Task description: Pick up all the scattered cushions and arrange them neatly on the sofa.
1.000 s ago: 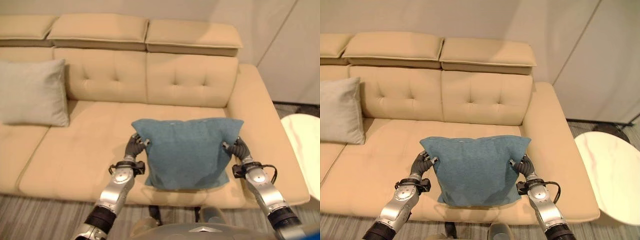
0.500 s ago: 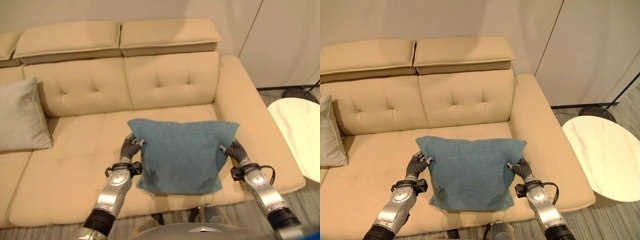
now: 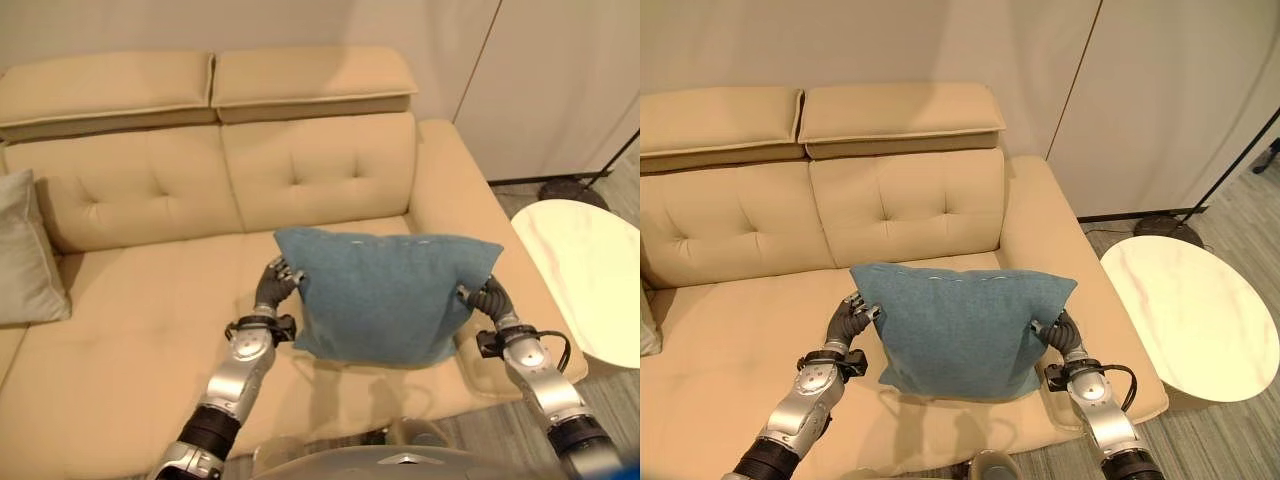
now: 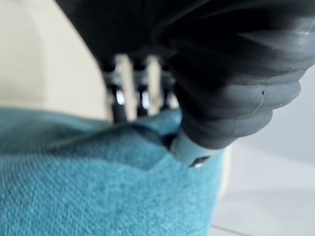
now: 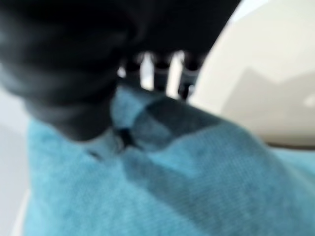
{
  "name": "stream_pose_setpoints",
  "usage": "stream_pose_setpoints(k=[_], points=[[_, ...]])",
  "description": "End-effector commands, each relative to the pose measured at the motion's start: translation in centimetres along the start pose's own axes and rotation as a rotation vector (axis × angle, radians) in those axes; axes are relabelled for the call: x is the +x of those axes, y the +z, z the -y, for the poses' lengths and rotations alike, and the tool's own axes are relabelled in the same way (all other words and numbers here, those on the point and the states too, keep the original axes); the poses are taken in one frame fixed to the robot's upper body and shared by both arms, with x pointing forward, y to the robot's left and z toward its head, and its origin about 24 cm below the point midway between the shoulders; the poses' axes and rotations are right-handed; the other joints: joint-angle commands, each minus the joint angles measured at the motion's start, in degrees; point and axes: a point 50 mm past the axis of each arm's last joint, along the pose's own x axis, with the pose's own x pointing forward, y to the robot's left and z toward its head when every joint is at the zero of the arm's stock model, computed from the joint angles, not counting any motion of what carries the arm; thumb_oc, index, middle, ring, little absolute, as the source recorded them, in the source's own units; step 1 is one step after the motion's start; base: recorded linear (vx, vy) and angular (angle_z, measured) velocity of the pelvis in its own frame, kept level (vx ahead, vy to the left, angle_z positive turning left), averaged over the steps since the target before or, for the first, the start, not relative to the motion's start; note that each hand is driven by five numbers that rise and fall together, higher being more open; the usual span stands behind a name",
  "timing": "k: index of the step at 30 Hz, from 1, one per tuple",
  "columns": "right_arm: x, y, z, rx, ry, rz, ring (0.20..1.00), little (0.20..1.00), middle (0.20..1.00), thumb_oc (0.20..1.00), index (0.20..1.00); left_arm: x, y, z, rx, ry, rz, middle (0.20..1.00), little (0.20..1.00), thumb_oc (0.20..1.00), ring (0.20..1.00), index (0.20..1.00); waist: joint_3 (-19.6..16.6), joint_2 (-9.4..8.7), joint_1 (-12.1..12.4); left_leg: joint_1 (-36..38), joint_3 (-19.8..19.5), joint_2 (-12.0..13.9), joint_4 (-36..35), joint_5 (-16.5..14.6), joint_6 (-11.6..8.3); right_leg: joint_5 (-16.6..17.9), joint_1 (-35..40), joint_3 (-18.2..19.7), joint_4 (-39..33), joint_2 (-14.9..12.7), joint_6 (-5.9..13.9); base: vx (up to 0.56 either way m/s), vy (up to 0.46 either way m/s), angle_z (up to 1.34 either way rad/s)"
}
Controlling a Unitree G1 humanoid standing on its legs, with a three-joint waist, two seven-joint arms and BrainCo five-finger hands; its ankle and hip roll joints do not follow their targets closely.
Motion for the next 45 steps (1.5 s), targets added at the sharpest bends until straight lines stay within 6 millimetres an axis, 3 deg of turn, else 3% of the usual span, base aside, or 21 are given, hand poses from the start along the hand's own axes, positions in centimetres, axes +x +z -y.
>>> stream_pose_setpoints(k=[1, 5, 7, 9, 10, 12, 13, 23, 25, 27, 33, 38, 45], points=[[1.1, 5.8, -1.4, 0.058, 0.043, 0.274, 0.200, 0.200, 0.200, 0.200, 0.200, 0.0, 5.0, 1.2, -0.056, -0.067, 0.249, 0.200, 0.200, 0.200, 0.200, 0.200, -3.0, -1.27, 2.0, -1.4, 0.5, -3.0, 1.8, 0.0, -0.57, 2.1, 3.0, 5.9, -3.2, -4.3, 7.83, 0.07, 0.120, -0.23], [1.7, 8.1, -2.1, 0.049, 0.056, 0.354, 0.200, 0.200, 0.200, 0.200, 0.200, 0.3, 6.7, 1.3, -0.046, -0.067, 0.319, 0.200, 0.200, 0.200, 0.200, 0.200, -2.8, -1.18, 2.9, -1.3, 1.6, -4.5, -0.1, -0.2, 0.43, 2.7, 2.0, 6.3, -3.2, -5.6, 8.88, 0.06, 0.150, -0.13], [2.1, 10.7, -2.5, 0.040, 0.065, 0.445, 0.200, 0.200, 0.200, 0.200, 0.200, 0.7, 8.6, 1.9, -0.053, -0.078, 0.387, 0.200, 0.200, 0.200, 0.200, 0.200, -2.7, -0.98, 3.4, -1.5, 1.8, -5.3, -0.8, -0.4, 0.81, 3.2, 1.7, 5.9, -3.5, -6.6, 9.52, 0.05, 0.112, -0.04], [2.3, 11.6, -2.7, 0.034, 0.067, 0.475, 0.200, 0.200, 0.200, 0.200, 0.200, 0.9, 9.2, 2.2, -0.057, -0.082, 0.411, 0.200, 0.200, 0.200, 0.200, 0.200, -2.7, -0.91, 3.5, -1.6, 1.8, -5.5, -1.0, -0.4, 0.89, 3.3, 1.7, 5.8, -3.7, -6.9, 9.71, 0.05, 0.071, 0.06], [2.5, 13.5, -3.1, 0.027, 0.077, 0.533, 0.200, 0.200, 0.200, 0.200, 0.200, 1.3, 10.6, 2.7, -0.058, -0.090, 0.459, 0.200, 0.200, 0.200, 0.200, 0.200, -2.8, -0.87, 3.7, -1.8, 2.1, -5.8, -1.3, -0.4, 0.96, 3.7, 1.6, 5.5, -4.0, -7.3, 9.95, 0.04, 0.046, 0.05], [2.6, 14.2, -3.3, 0.023, 0.082, 0.557, 0.200, 0.200, 0.200, 0.200, 0.200, 1.4, 11.3, 3.0, -0.063, -0.091, 0.484, 0.200, 0.200, 0.200, 0.200, 0.200, -2.8, -0.83, 3.7, -1.8, 2.1, -5.8, -1.5, -0.5, 0.91, 3.8, 1.7, 5.4, -4.3, -7.4, 10.05, 0.05, 0.038, 0.05], [2.8, 15.7, -3.7, 0.023, 0.088, 0.599, 0.200, 0.200, 0.200, 0.200, 0.200, 1.7, 12.6, 3.5, -0.064, -0.094, 0.525, 0.200, 0.200, 0.200, 0.200, 0.200, -3.0, -0.76, 3.8, -1.7, 2.3, -5.9, -1.8, -0.5, 0.86, 4.2, 1.8, 5.1, -4.9, -7.5, 10.21, 0.05, 0.022, 0.06], [4.0, 20.6, -4.4, 0.002, 0.090, 0.700, 0.200, 0.200, 0.200, 0.200, 0.200, 3.5, 17.2, 4.6, -0.018, -0.064, 0.650, 0.200, 0.200, 0.200, 0.200, 0.200, -2.9, -0.86, 3.9, -1.9, 3.2, -5.4, -1.9, -0.5, 0.50, 4.9, 1.5, 5.2, -6.5, -7.1, 10.31, 0.02, -0.007, 0.02], [4.4, 23.0, -4.2, -0.012, 0.072, 0.751, 0.200, 0.200, 0.200, 0.200, 0.200, 4.0, 19.5, 4.7, -0.003, -0.048, 0.709, 0.200, 0.200, 0.200, 0.200, 0.200, -1.7, -0.79, 4.0, -3.1, 3.5, -5.1, -1.9, -0.1, 0.41, 5.3, -0.2, 5.5, -6.6, -6.6, 10.24, -0.10, -0.052, -0.15], [4.8, 27.0, -3.5, -0.014, 0.026, 0.832, 0.200, 0.200, 0.200, 0.200, 0.200, 4.4, 23.4, 4.7, 0.061, -0.018, 0.820, 0.200, 0.200, 0.200, 0.200, 0.200, 0.7, -0.70, 4.5, -6.8, 3.2, -4.5, -1.5, 1.0, 0.33, 5.8, -4.8, 5.8, -5.7, -5.9, 10.22, -0.22, -0.065, -0.14], [4.8, 33.7, -2.1, -0.019, -0.056, 0.933, 0.200, 0.200, 0.200, 0.200, 0.200, 4.8, 29.6, 4.6, 0.106, 0.048, 0.955, 0.200, 0.200, 0.200, 0.200, 0.200, 4.5, -1.31, 6.5, -17.0, -0.4, -4.0, -0.1, 3.6, -0.20, 6.8, -15.0, 4.9, -2.2, -5.7, 9.38, -0.12, -0.062, -0.01], [4.4, 35.3, -1.9, -0.052, -0.079, 0.964, 0.200, 0.200, 0.200, 0.200, 0.200, 4.6, 30.4, 5.1, 0.099, 0.043, 0.979, 0.200, 0.200, 0.200, 0.200, 0.200, 5.5, -1.27, 7.2, -19.3, -1.4, -4.0, 0.2, 4.2, -0.43, 6.9, -16.7, 4.3, -1.5, -6.2, 9.34, 0.01, -0.012, 0.11], [4.2, 36.7, -2.3, -0.129, -0.095, 0.985, 0.200, 0.200, 0.200, 0.200, 0.200, 5.5, 29.5, 4.7, 0.100, 0.074, 0.926, 0.200, 0.200, 0.200, 0.200, 0.200, 7.3, -1.58, 8.0, -24.4, -2.6, -4.1, 1.7, 4.7, -0.61, 7.1, -21.0, 3.8, -0.3, -6.9, 9.10, 0.00, -0.017, 0.15]])
